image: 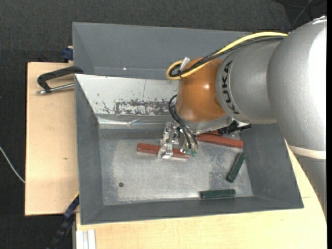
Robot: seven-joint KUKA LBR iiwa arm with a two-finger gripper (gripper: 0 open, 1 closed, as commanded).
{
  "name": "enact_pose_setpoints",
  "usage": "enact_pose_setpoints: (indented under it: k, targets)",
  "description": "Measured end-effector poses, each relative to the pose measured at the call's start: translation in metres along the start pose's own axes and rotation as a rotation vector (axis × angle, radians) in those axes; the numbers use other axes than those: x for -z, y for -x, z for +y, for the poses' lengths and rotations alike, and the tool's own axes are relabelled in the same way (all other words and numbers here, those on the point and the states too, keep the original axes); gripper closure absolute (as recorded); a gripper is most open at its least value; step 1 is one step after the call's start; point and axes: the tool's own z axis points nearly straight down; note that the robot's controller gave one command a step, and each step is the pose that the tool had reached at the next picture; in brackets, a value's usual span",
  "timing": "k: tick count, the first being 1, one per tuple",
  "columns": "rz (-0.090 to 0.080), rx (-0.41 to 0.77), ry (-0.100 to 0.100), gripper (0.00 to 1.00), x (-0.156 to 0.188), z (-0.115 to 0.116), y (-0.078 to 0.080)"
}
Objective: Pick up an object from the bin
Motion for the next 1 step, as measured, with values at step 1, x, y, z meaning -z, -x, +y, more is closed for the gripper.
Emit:
enact_pose_setpoints:
  k: [1]
  targets:
    - [-0.009, 0.077, -0.003, 1.0, 0.1299, 0.0022, -0.0167]
